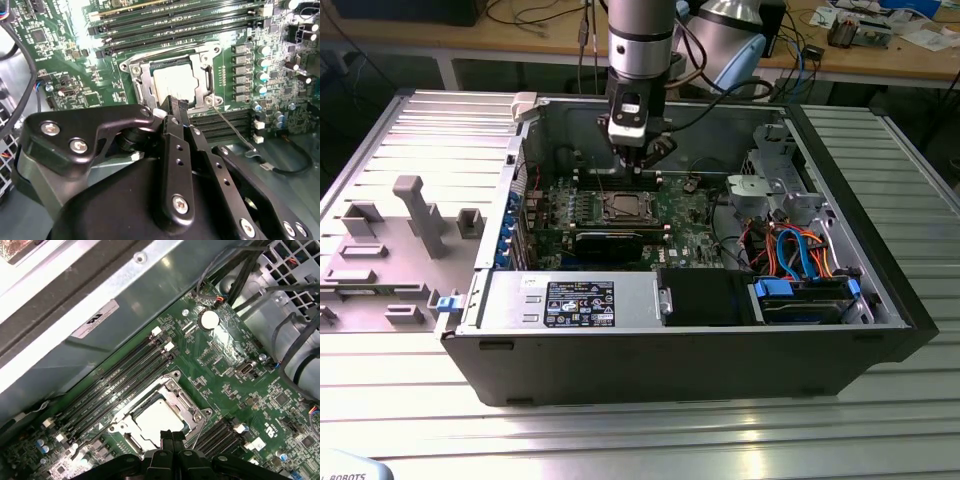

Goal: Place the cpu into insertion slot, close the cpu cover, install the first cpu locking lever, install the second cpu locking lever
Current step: 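Install the first cpu locking lever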

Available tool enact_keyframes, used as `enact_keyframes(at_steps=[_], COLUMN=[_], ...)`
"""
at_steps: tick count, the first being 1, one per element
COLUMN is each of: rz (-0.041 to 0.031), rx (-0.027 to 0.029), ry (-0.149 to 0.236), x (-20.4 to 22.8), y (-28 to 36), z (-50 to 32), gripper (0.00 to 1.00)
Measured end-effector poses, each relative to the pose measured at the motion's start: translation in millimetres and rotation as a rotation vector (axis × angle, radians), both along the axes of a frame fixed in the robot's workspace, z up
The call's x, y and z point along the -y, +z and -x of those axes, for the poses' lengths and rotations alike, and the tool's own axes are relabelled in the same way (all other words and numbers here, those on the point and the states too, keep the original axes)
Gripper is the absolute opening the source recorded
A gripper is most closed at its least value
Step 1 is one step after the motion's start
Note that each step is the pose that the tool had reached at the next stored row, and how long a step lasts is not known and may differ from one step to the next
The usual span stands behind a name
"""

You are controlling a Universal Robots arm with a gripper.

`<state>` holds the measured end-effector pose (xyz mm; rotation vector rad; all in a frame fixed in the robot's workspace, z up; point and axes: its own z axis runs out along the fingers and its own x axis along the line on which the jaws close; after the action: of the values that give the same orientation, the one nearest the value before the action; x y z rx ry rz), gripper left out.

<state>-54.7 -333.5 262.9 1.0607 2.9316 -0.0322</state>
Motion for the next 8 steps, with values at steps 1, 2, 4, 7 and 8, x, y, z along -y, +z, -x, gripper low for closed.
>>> enact_keyframes(at_steps=[1,2,4,7,8], rz=[0.0,-0.0001,-0.0001,0.0,0.0], rx=[0.0,0.0001,0.0001,0.0,0.0], ry=[0.008,0.024,0.085,0.139,0.157], x=[0.0,0.0,0.0,0.0,0.0], y=[0.6,0.8,1.1,1.1,1.1], z=[0.0,0.0,0.0,0.0,0.0], gripper=[0.11,0.11,0.11,0.11,0.11])
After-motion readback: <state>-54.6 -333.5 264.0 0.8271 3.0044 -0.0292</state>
